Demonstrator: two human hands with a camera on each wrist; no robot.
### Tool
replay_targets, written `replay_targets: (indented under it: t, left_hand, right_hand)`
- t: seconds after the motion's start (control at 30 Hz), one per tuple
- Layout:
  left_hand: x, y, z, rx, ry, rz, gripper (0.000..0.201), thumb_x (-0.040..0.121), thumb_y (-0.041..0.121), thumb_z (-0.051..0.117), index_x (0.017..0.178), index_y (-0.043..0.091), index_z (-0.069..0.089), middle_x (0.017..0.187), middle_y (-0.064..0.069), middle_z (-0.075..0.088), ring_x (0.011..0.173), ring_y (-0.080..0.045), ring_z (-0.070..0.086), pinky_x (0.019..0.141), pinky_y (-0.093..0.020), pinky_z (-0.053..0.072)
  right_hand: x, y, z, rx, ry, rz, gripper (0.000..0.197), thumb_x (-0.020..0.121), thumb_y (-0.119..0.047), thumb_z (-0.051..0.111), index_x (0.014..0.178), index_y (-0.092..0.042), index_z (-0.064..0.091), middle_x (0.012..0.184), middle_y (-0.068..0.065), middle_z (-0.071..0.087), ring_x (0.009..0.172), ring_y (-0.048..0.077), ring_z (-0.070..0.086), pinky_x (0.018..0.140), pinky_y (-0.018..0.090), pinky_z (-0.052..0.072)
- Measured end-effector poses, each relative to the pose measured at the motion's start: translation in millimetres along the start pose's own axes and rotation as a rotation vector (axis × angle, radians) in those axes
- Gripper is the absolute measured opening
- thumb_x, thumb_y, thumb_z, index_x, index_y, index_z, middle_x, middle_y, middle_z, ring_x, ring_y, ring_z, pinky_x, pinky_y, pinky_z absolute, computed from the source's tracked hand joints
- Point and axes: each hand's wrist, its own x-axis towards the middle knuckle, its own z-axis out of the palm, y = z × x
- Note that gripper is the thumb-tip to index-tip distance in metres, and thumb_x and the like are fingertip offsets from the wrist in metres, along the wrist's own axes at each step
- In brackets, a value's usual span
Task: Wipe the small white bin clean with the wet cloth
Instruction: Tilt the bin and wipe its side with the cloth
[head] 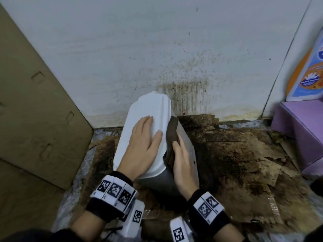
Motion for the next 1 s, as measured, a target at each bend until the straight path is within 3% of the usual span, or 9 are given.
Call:
replay_targets:
  t: [0.1, 0.2, 0.33, 0.4, 0.53, 0.7, 0.8, 0.87, 1.0]
  left_hand:
    - [-0.4, -16.6, -11.0, 0.002, -0.039, -0.022, 0.08, 0.097, 0.069, 0.028, 0.163, 0.024, 0.016, 0.168, 0.015, 0.012, 0.153, 0.001, 0.005, 0.124, -0.025, 0.005]
    - [0.4, -25.9, -19.6, -0.056, -0.095, -0.094, 0.078, 0.099, 0.066, 0.034, 0.163, 0.029, 0.009, 0.168, 0.02, 0.005, 0.153, 0.006, 0.0, 0.126, -0.027, 0.003]
    - [-3.0, -34.8, -20.4, 0.009, -0.1, -0.079, 0.077, 0.102, 0.061, 0.037, 0.163, 0.029, 0.003, 0.169, 0.019, -0.001, 0.154, 0.004, -0.002, 0.126, -0.029, 0.002]
    - [-3.9, -37.4, -19.5, 0.064, -0.074, -0.05, 0.08, 0.1, 0.062, 0.038, 0.164, 0.025, 0.005, 0.17, 0.014, 0.001, 0.155, -0.001, 0.0, 0.125, -0.027, 0.002]
    - [-3.3, -42.0, -21.0, 0.07, -0.049, -0.044, 0.082, 0.096, 0.063, 0.036, 0.164, 0.025, 0.008, 0.17, 0.012, 0.004, 0.155, -0.002, 0.002, 0.124, -0.027, 0.004]
    - [-4.1, -47.6, -24.5, 0.068, -0.033, -0.065, 0.083, 0.094, 0.062, 0.037, 0.163, 0.025, 0.01, 0.17, 0.012, 0.006, 0.155, -0.002, 0.004, 0.122, -0.022, 0.003]
    - [-3.0, -46.1, -23.4, 0.087, -0.031, -0.058, 0.083, 0.095, 0.061, 0.037, 0.163, 0.024, 0.01, 0.171, 0.01, 0.006, 0.155, -0.003, 0.004, 0.121, -0.021, 0.003]
    - [-3.2, -44.7, -22.5, 0.095, -0.033, -0.052, 0.083, 0.095, 0.061, 0.036, 0.163, 0.023, 0.009, 0.171, 0.009, 0.006, 0.156, -0.004, 0.004, 0.121, -0.021, 0.002]
    - [-3.0, -43.0, -20.9, 0.114, -0.031, -0.046, 0.082, 0.096, 0.06, 0.036, 0.164, 0.021, 0.009, 0.171, 0.007, 0.005, 0.156, -0.005, 0.003, 0.122, -0.021, 0.002]
  right_hand:
    - [1.9, 12.2, 15.5, -0.058, -0.053, -0.018, 0.052, 0.112, -0.043, 0.031, 0.161, -0.05, 0.015, 0.166, -0.029, 0.02, 0.151, -0.008, 0.022, 0.128, 0.03, 0.021]
    - [4.8, 25.5, 27.3, -0.163, -0.06, -0.075, 0.057, 0.109, -0.048, 0.027, 0.159, -0.054, 0.0, 0.169, -0.025, 0.009, 0.155, -0.005, 0.013, 0.13, 0.038, 0.017]
    - [9.4, 44.7, 31.7, -0.34, -0.022, -0.199, 0.061, 0.105, -0.048, 0.022, 0.164, -0.035, 0.016, 0.172, -0.016, 0.012, 0.157, -0.005, 0.007, 0.131, 0.036, 0.013]
    - [11.0, 59.3, 24.7, -0.366, -0.004, -0.201, 0.058, 0.107, -0.042, 0.024, 0.164, -0.031, 0.02, 0.172, -0.016, 0.015, 0.156, -0.005, 0.008, 0.13, 0.032, 0.012]
    - [13.6, 105.6, -9.9, -0.408, 0.058, -0.079, 0.058, 0.105, -0.041, 0.026, 0.163, -0.036, 0.021, 0.171, -0.02, 0.014, 0.155, -0.007, 0.007, 0.13, 0.033, 0.011]
    - [14.2, 156.1, -50.1, -0.433, 0.16, 0.151, 0.051, 0.112, -0.03, 0.028, 0.162, -0.034, 0.019, 0.172, -0.012, 0.013, 0.159, 0.007, 0.008, 0.131, 0.037, 0.007]
    - [16.1, 162.2, -56.2, -0.418, 0.198, 0.193, 0.052, 0.112, -0.025, 0.028, 0.163, -0.031, 0.019, 0.172, -0.012, 0.015, 0.16, 0.009, 0.01, 0.131, 0.037, 0.008]
    - [17.6, 157.9, -51.0, -0.433, 0.208, 0.189, 0.054, 0.11, -0.032, 0.027, 0.163, -0.031, 0.018, 0.173, -0.011, 0.014, 0.159, 0.009, 0.009, 0.131, 0.039, 0.009]
    - [19.4, 120.0, -15.8, -0.404, 0.151, 0.074, 0.06, 0.103, -0.037, 0.026, 0.163, -0.031, 0.019, 0.172, -0.011, 0.013, 0.158, 0.002, 0.007, 0.131, 0.039, 0.008]
